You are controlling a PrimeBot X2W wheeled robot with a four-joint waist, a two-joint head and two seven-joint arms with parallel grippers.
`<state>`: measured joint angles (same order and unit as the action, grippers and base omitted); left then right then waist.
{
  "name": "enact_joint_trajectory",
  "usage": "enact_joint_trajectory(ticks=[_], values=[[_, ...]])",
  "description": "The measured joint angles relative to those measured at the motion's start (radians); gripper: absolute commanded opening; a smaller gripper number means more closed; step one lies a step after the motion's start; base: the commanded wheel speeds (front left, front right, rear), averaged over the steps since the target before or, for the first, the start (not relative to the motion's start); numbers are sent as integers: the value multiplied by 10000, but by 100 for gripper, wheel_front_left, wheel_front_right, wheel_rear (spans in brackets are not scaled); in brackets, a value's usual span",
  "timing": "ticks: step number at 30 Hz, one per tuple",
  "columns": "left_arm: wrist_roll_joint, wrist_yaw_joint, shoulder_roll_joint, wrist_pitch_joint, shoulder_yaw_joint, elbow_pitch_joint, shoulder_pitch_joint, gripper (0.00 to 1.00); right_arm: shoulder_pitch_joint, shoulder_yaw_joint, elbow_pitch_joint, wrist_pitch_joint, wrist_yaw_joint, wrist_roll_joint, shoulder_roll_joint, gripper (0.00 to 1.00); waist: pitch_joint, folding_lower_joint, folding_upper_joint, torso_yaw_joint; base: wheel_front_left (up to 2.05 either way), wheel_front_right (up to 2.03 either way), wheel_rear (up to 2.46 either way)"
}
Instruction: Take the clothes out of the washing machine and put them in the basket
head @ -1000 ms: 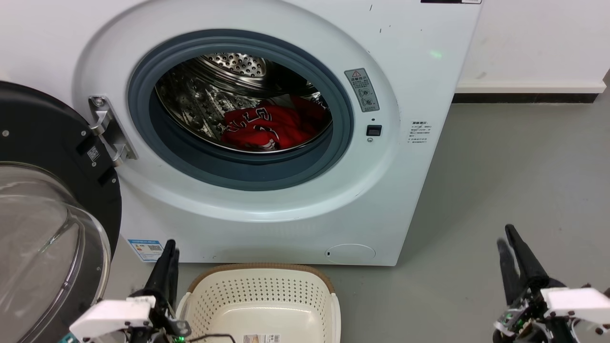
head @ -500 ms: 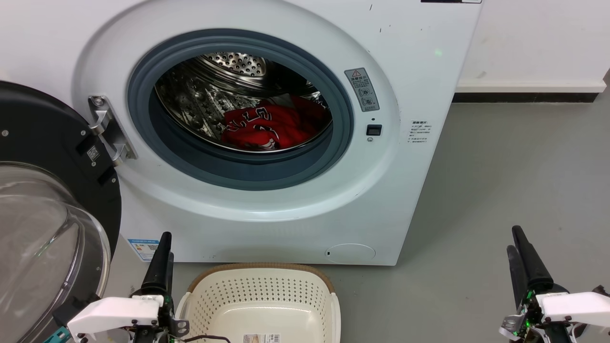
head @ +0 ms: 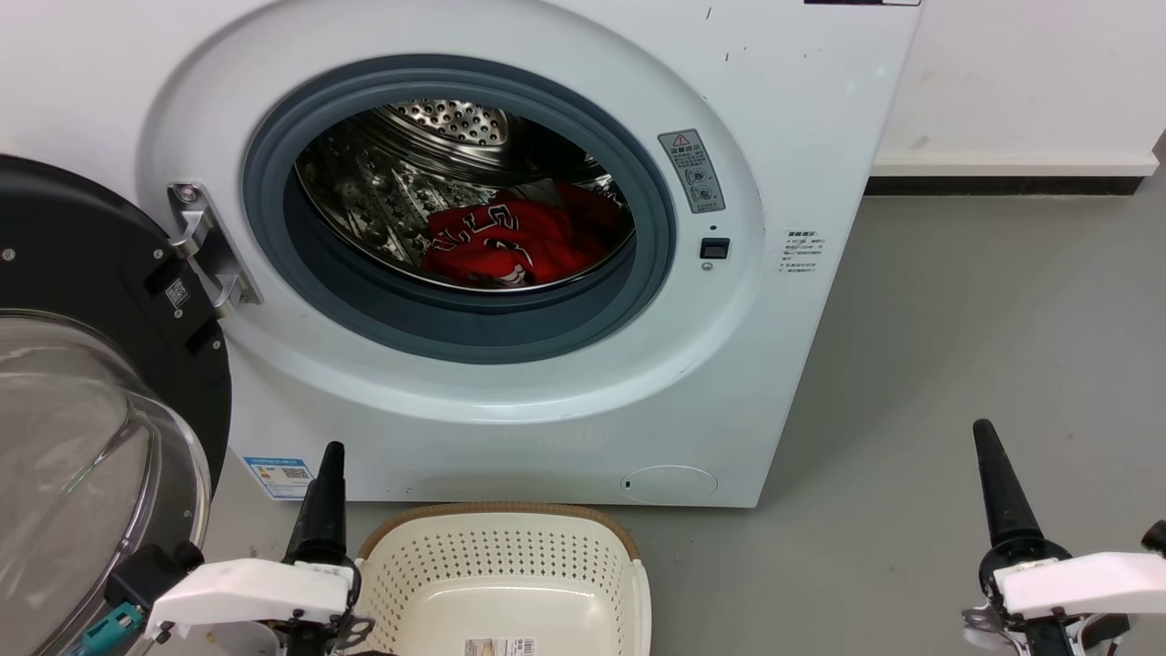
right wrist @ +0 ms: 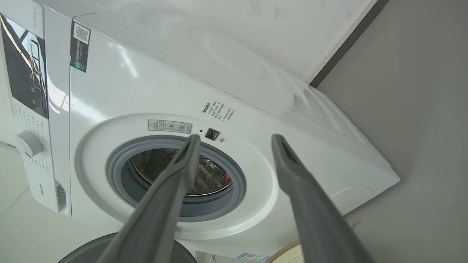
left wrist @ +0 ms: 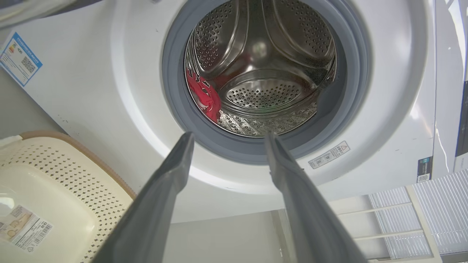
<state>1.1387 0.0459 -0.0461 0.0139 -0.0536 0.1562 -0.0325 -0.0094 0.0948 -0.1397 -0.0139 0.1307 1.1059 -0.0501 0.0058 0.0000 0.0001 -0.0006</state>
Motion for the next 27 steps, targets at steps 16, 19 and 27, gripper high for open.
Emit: enact_joint_trajectory(ticks=[16,19,27], values=[[-2765,-522,-8,566,405,-326,160,100,337,-245,543,-571,-2,-3216,6,100,25,0,0,-9,0,0,0],[-3152,-552,-8,677,453,-359,208,100,364,-263,642,-660,-2,-3699,6,100,27,0,0,-8,0,0,0],[-4130,-654,-12,913,568,-449,274,100,512,-339,907,-917,0,-4869,6,100,26,0,0,0,0,0,0]])
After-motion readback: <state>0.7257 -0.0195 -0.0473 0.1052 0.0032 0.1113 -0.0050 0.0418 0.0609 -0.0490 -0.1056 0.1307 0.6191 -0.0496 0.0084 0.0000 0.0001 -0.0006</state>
